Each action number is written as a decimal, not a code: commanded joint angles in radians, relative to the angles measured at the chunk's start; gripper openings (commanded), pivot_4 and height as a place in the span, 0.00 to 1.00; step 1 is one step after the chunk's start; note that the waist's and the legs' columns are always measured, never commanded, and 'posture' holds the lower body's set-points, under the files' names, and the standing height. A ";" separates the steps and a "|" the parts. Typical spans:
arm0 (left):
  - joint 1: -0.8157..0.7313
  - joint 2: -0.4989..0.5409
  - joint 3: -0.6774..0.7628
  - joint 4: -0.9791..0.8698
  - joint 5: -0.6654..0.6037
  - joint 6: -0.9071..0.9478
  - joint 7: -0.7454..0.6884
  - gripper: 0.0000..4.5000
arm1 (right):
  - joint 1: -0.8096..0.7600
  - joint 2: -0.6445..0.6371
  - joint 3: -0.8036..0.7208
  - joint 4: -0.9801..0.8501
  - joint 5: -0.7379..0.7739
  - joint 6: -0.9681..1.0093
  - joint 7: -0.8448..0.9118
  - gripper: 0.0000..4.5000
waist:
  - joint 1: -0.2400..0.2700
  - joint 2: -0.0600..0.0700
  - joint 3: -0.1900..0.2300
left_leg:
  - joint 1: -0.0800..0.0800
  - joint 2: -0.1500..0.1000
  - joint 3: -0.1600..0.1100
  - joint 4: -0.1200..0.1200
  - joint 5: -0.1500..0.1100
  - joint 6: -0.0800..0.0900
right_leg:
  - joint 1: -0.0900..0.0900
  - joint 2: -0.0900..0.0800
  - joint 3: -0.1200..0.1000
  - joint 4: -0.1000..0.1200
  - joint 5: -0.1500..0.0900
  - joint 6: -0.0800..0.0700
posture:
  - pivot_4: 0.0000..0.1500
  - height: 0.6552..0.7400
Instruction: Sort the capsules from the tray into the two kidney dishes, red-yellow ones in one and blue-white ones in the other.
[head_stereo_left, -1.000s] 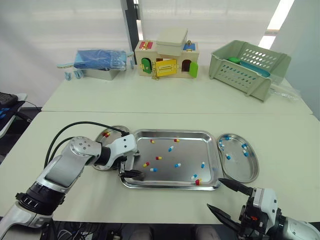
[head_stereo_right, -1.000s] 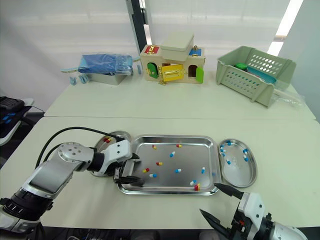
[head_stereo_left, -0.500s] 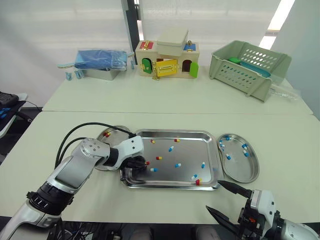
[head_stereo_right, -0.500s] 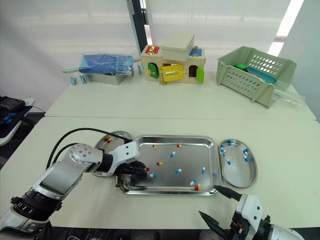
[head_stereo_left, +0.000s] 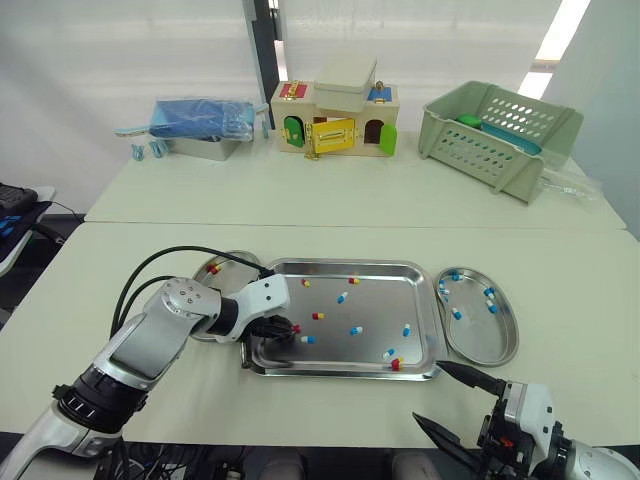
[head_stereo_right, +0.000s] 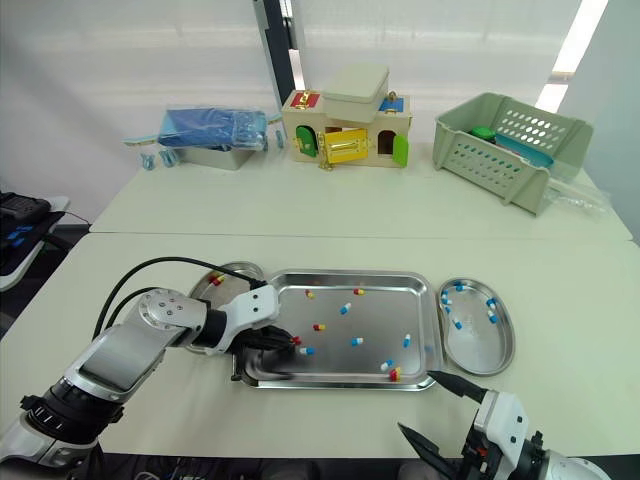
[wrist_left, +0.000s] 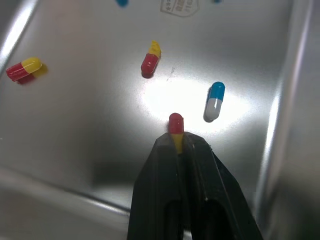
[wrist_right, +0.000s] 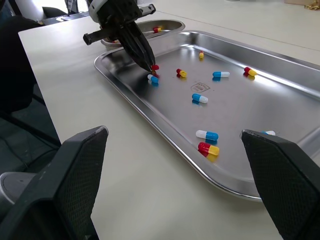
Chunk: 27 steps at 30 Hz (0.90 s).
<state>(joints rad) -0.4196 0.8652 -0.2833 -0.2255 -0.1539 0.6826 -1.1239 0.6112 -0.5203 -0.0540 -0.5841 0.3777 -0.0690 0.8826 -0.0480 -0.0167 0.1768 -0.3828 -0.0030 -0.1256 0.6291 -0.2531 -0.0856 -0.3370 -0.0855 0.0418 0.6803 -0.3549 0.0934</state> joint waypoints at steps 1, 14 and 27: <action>-0.024 0.071 0.097 -0.012 -0.029 0.053 -0.007 0.01 | 0.010 -0.010 0.024 -0.009 0.014 -0.060 0.041 1.00 | -0.001 0.000 0.000 | 0.000 0.000 0.000 0.000 0.000 0.000 | 0.000 0.000 0.000 0.000 0.000 0.000 | 1.00 1.00; 0.048 0.204 0.294 0.022 -0.093 0.206 0.078 0.01 | -0.104 -0.061 0.081 0.107 0.028 -0.126 0.150 1.00 | 0.000 -0.001 0.001 | 0.000 0.000 0.000 0.000 0.000 0.000 | 0.000 0.000 0.000 0.000 0.000 0.000 | 1.00 1.00; 0.142 0.212 0.309 -0.007 -0.109 0.202 0.130 0.01 | -0.138 -0.081 0.091 0.139 0.036 -0.129 0.190 1.00 | 0.000 -0.001 0.001 | 0.000 0.000 0.000 0.000 0.000 0.000 | 0.000 0.000 0.000 0.000 0.000 0.000 | 1.00 1.00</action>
<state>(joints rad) -0.2780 1.0538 0.0021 -0.2146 -0.2659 0.8915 -0.9978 0.4657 -0.5980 0.0412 -0.4296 0.3873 -0.1805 1.0663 -0.0480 -0.0181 0.1777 -0.3825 -0.0029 -0.1259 0.6290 -0.2531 -0.0856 -0.3370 -0.0855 0.0415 0.6803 -0.3550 0.0933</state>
